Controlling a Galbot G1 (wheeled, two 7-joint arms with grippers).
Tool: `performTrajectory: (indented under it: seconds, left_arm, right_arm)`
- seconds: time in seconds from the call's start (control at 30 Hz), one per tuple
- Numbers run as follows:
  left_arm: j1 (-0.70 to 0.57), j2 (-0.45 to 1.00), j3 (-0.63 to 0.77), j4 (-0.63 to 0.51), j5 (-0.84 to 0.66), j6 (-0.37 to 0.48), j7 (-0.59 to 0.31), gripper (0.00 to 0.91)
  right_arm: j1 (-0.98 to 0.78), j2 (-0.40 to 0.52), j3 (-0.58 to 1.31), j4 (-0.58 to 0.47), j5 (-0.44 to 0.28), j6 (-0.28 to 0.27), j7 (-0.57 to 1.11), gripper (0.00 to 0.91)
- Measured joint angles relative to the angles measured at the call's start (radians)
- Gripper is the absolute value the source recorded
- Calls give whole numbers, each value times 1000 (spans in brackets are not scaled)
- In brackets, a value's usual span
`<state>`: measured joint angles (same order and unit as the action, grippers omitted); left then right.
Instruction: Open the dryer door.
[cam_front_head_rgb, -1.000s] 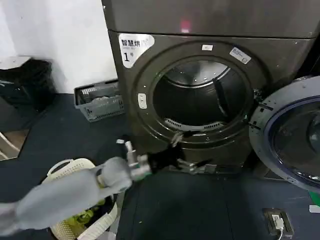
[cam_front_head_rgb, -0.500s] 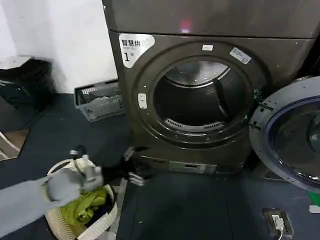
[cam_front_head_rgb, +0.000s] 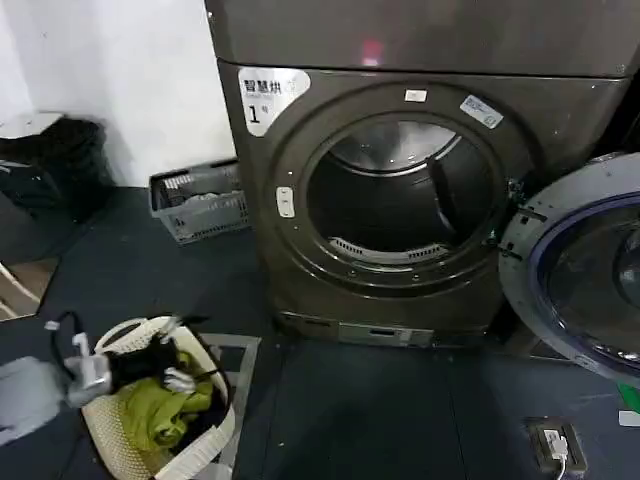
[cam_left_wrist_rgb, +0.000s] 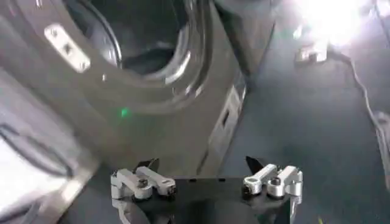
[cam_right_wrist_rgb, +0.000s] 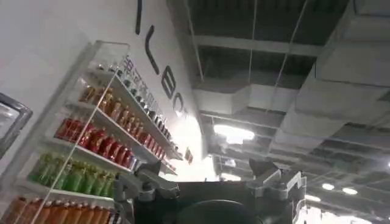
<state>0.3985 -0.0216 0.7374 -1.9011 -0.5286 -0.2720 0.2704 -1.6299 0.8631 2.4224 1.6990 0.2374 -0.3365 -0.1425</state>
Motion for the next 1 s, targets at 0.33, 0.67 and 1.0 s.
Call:
performTrajectory:
  seconds: [0.33,0.67,1.0]
  left_arm:
    - [27,115,-19,67,101,108,88,907]
    - [43,158,-19,89,130,142,123,907]
    - [61,187,-14,123,195,225,134,907]
  right_arm:
    - [16,-12,-13,-4,7,0,6,907]
    - [16,-15,-11,-8,4,1,4,907]
    - [18,-13,-12,-9,4,3,4,907]
